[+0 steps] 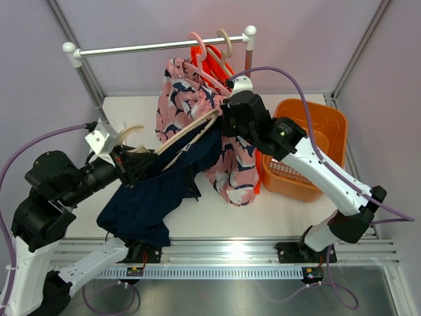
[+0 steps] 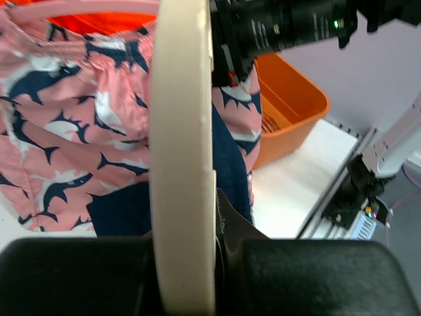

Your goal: Remove the shorts from the hanger

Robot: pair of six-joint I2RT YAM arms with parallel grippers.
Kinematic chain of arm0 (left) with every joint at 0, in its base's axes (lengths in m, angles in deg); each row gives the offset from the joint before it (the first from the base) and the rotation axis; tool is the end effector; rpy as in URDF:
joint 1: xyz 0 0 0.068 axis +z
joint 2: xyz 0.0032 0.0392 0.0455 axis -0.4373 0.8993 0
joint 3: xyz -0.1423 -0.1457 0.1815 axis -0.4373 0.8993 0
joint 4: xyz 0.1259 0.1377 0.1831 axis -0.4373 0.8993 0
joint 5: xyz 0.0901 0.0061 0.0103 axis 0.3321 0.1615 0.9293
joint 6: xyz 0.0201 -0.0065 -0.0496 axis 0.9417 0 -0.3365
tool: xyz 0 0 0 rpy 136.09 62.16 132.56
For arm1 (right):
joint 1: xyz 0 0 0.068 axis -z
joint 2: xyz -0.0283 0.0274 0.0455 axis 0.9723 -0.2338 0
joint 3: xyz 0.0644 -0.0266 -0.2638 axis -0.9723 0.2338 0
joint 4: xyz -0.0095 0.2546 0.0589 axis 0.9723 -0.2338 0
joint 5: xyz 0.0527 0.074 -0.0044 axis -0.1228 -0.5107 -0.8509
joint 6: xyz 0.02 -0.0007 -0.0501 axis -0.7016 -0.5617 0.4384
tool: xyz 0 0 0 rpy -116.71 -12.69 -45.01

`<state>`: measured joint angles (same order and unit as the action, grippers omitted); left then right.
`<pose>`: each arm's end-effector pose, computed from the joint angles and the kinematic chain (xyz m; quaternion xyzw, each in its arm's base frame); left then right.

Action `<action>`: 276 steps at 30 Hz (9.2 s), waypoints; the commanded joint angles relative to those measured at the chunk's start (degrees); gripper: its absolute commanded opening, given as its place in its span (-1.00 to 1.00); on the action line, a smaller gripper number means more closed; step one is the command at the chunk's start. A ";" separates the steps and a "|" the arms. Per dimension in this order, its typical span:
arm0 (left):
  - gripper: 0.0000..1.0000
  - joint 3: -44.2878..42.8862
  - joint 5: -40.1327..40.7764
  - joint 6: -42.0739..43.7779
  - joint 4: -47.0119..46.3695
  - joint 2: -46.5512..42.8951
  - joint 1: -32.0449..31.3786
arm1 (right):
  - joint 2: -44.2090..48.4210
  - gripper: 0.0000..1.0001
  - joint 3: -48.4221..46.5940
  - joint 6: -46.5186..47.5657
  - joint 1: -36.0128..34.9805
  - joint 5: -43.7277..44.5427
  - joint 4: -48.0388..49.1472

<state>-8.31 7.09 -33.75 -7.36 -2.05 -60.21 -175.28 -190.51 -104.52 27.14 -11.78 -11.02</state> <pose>0.0497 -0.0467 0.4919 0.2855 0.6718 -0.3265 0.6005 0.2220 0.2382 0.4491 -0.1246 0.8360 0.1542 0.5117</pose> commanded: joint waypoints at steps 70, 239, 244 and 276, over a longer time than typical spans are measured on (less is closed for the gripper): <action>-1.00 14.57 34.02 -12.80 -29.60 0.19 -0.26 | 9.35 -1.00 -30.97 46.41 5.98 20.63 34.49; -0.26 -22.88 35.34 -5.50 -8.42 41.41 24.88 | 30.07 0.31 33.17 -7.03 46.18 -30.53 17.41; -0.10 -20.15 36.04 -4.98 -9.82 36.76 24.88 | 30.24 0.30 32.91 -7.03 45.74 -30.26 17.15; 0.11 -27.70 34.37 -4.80 -15.89 37.35 -2.89 | 29.45 0.29 26.85 -4.49 38.36 -24.73 10.56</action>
<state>-35.05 39.92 -38.06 -20.12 31.74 -60.72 -146.69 -161.00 -110.10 66.15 -37.96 1.26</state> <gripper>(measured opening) 0.558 0.651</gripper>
